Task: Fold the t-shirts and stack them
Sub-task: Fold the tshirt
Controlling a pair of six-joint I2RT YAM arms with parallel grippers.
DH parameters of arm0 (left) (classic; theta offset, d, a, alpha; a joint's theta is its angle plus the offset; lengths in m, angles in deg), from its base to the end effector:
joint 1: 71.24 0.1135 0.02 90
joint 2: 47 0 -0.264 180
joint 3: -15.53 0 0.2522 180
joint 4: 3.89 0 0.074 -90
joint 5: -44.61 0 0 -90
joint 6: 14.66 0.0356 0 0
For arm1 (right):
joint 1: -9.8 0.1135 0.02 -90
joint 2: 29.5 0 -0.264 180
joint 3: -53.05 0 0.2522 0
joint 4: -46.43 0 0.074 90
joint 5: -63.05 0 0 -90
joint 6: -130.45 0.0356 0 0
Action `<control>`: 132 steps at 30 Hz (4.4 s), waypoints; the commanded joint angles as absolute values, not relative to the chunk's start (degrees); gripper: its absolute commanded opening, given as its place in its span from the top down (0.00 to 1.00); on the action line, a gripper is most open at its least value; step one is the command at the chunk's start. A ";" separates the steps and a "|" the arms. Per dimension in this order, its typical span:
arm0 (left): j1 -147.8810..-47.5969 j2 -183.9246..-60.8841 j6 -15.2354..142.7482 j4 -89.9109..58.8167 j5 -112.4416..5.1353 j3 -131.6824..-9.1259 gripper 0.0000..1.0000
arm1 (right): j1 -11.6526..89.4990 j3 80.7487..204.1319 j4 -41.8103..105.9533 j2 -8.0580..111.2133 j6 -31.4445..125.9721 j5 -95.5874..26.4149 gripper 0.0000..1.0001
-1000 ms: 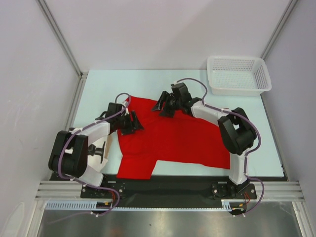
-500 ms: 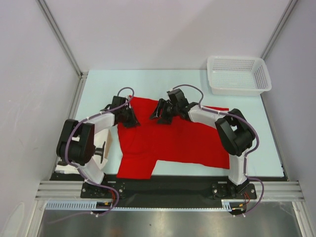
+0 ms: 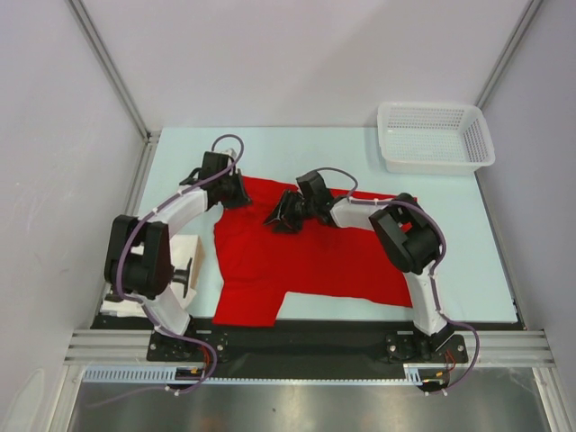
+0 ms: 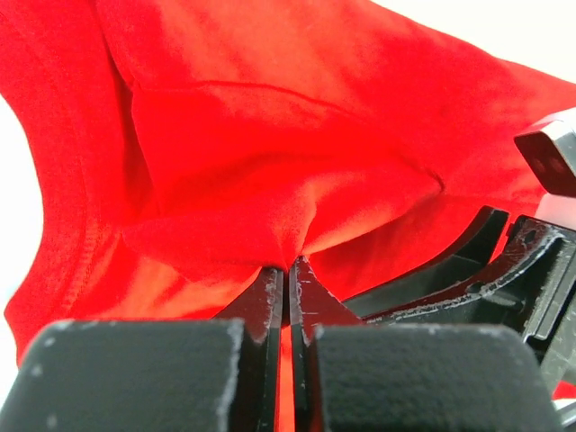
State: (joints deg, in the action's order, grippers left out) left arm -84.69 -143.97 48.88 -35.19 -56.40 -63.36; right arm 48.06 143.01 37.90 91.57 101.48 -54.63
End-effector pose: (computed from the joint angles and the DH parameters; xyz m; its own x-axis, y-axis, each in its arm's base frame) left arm 0.3512 -0.0910 0.2146 -0.8165 -0.2544 -0.5182 -0.0163 0.9074 -0.4199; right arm 0.3458 0.2938 0.1420 -0.9681 0.2232 -0.1137 0.0366 0.5751 0.8173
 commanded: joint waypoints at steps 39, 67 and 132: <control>-81.43 -151.59 50.99 -36.02 -59.54 -70.83 1.00 | 51.72 157.86 36.18 104.09 128.78 -33.63 0.73; -81.43 -149.75 53.71 -38.75 -58.05 -70.75 1.00 | 48.47 159.27 22.33 98.65 117.84 -43.46 1.00; -74.58 -156.33 56.09 -41.64 -60.51 -77.68 0.34 | 46.71 164.71 14.23 99.08 112.03 -57.88 1.00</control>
State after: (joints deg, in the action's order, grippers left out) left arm -75.05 -154.61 54.71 -40.76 -60.62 -74.02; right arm 46.59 162.44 17.44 101.34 116.24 -57.01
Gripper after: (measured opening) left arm 0.656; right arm 0.031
